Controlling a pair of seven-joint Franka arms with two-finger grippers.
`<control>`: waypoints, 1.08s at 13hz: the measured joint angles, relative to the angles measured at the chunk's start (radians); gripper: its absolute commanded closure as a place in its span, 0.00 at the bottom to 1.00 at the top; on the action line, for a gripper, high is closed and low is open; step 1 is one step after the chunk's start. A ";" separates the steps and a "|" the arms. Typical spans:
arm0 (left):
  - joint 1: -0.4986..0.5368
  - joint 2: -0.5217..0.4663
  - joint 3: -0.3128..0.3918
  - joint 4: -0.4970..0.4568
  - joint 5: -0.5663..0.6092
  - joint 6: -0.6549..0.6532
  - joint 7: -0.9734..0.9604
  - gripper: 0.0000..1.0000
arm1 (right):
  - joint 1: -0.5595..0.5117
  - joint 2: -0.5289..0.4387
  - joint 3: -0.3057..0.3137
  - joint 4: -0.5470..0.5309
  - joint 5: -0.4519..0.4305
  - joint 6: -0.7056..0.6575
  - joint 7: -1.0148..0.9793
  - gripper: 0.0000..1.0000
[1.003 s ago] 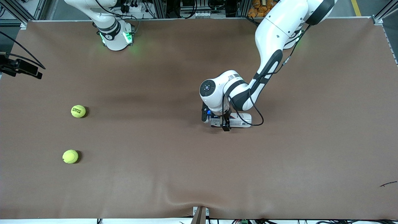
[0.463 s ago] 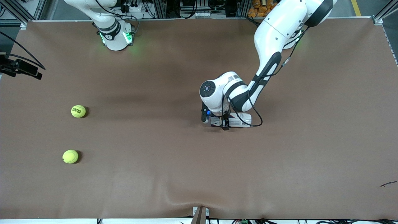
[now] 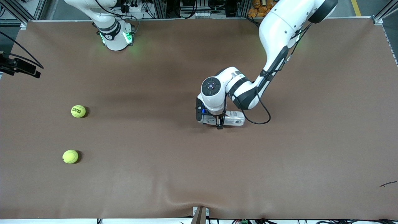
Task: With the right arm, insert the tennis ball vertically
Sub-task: 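Lift the can upright with the left gripper while the right gripper reaches, then grasp the Roland Garros ball with the right gripper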
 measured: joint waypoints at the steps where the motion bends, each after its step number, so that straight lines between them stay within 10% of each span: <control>1: 0.002 -0.006 -0.006 0.021 -0.063 0.002 0.015 0.24 | -0.003 0.000 0.000 0.000 0.000 0.000 0.000 0.00; 7: 0.008 -0.006 -0.015 0.051 -0.310 0.240 0.151 0.25 | -0.020 0.023 0.000 -0.014 -0.001 -0.007 0.000 0.00; 14: 0.003 0.032 -0.095 0.045 -0.579 0.558 0.250 0.28 | -0.050 0.269 0.000 -0.028 -0.011 0.121 0.000 0.00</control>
